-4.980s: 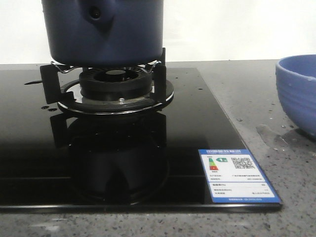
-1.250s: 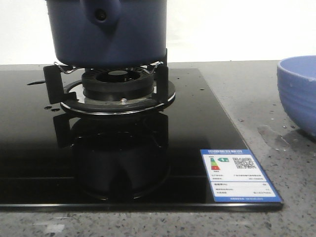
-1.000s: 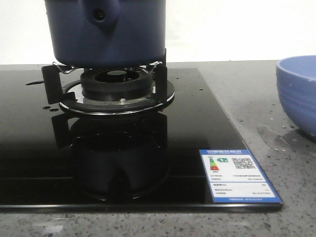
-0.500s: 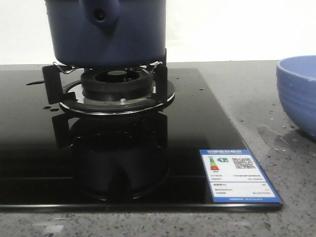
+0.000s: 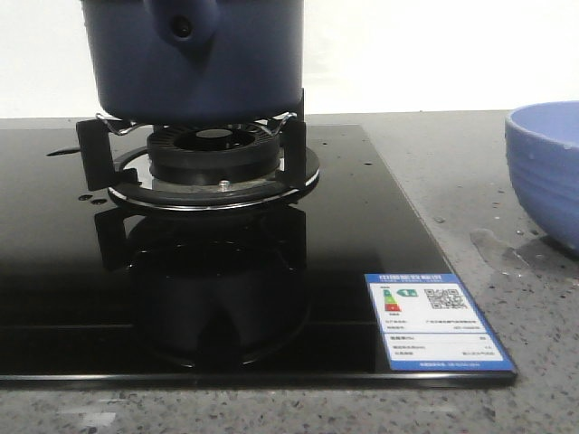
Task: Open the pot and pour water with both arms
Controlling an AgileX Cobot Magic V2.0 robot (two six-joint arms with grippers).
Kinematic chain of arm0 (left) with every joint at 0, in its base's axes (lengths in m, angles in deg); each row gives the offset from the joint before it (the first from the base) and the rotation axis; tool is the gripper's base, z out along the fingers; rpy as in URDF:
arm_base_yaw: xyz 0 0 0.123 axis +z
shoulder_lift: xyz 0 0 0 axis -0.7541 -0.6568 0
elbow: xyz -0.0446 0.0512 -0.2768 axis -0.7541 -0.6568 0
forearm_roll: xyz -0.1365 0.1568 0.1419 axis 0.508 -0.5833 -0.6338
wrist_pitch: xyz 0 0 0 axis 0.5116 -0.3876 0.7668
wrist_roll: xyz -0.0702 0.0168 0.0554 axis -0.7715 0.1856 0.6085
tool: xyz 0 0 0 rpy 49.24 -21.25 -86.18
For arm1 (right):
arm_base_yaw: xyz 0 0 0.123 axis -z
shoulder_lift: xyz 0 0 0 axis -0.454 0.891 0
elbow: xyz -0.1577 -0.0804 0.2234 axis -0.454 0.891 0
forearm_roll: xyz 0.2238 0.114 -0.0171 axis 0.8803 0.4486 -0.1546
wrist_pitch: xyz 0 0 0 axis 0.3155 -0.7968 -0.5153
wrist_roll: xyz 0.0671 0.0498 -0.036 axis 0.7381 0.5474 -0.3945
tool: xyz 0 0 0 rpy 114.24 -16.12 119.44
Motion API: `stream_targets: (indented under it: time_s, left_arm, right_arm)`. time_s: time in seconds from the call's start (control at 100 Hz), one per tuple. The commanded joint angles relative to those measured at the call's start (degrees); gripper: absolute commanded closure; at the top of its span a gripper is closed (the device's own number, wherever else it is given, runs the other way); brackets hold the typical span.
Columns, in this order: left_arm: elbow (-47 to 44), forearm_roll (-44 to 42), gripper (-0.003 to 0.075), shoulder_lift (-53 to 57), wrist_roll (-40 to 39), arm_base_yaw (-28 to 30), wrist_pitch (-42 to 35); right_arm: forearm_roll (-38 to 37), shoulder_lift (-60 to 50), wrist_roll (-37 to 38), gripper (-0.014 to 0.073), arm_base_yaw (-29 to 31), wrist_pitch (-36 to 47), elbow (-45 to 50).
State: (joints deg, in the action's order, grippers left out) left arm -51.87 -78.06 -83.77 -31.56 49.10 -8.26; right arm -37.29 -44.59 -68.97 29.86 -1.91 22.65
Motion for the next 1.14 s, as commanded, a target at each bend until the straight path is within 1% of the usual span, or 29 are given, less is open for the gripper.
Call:
stream_targets:
  time_s: [0.0,0.16,0.2,0.29,1.13]
  left_arm:
    - [-1.6,0.1,0.0741,1.6,-0.3,0.1,-2.3]
    - [-1.6,0.1,0.0741,1.6,-0.3,0.1,-2.3]
    - [-1.6,0.1,0.0741,1.6,-0.3,0.1,-2.3]
    - [-1.6,0.1,0.0741,1.6,-0.3,0.1,-2.3]
    - [-1.6,0.1,0.0741,1.6,-0.3,0.1,-2.3]
  right_arm:
    - [-0.2,0.7,0.8,0.0658,1.7,8.6,4.1]
    - [-0.1,0.0,0.8,0.0658,1.8,8.7,9.2]
    - [-0.1,-0.7,0.8,0.0658,1.8,5.0,9.1]
    - [-0.1,-0.8,0.8,0.0658,1.8,0.5,9.1]
    - [-0.5,-0.8,0.6,0.0658,1.8,1.3,9.1]
